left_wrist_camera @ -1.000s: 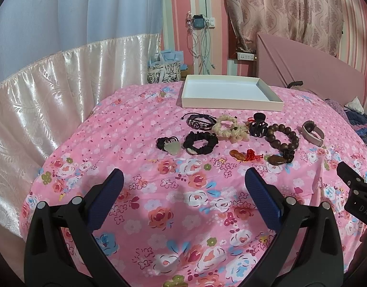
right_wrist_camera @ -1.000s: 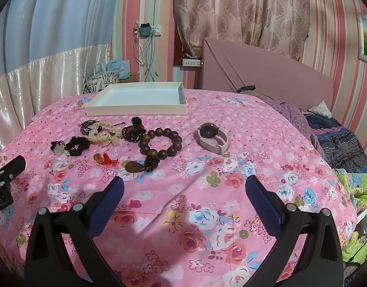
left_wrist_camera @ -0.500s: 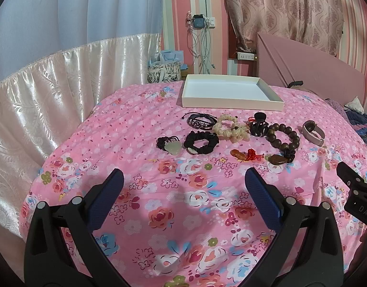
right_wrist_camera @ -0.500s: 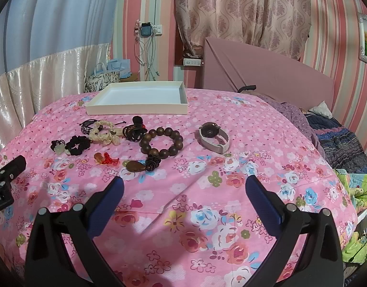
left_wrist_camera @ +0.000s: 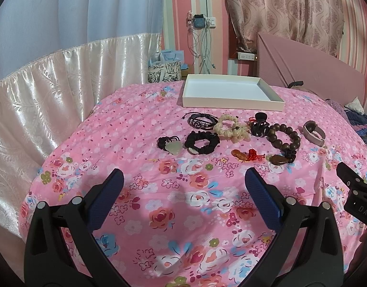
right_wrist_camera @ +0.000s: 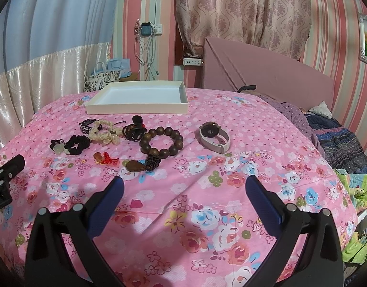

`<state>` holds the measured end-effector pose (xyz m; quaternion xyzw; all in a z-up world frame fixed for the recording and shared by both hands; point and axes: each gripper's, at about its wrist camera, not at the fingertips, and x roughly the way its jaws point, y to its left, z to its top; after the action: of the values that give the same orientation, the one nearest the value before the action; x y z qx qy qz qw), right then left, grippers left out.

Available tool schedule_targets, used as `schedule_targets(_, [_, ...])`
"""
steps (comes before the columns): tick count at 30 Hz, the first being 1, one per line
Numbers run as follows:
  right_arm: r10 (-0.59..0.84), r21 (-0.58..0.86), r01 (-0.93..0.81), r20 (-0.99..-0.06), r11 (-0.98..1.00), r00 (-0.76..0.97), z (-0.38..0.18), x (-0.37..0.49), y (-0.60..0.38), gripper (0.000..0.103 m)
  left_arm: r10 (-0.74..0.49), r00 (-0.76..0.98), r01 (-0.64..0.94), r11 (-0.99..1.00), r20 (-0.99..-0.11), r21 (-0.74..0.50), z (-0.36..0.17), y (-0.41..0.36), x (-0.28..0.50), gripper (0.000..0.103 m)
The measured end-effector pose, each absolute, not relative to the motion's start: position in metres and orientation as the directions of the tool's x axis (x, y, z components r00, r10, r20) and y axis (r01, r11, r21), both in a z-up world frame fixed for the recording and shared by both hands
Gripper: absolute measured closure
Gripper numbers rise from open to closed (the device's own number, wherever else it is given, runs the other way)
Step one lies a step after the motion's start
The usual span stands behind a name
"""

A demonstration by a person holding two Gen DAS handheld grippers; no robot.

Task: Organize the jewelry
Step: 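Move left tool to the black leather bracelet while right tool approaches the black claw clip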

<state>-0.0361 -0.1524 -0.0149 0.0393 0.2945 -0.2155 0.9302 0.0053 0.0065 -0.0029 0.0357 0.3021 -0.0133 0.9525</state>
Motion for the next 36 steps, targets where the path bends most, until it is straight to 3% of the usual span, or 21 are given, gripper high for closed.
schedule_targets(21, [-0.375,-0.097,0.403,-0.610,0.910,0.698,-0.033,-0.018,-0.154,0.002,0.013,0.788,0.043,0.996,-0.615,0.076,-0.020,0.014,0.027,0.003])
schedule_targets(32, [-0.278,-0.062,0.321,-0.669,0.945,0.689,-0.029,0.022,-0.172,0.002,0.004,0.756,0.093,0.989,-0.655,0.114,-0.018,0.006,0.066,0.003])
schedule_targets(36, [-0.202,-0.002,0.279,-0.694,0.960,0.691,-0.017,0.051,-0.184,0.002,-0.073,0.739,0.143,0.988,-0.670,0.051,0.001,0.006,0.090,0.003])
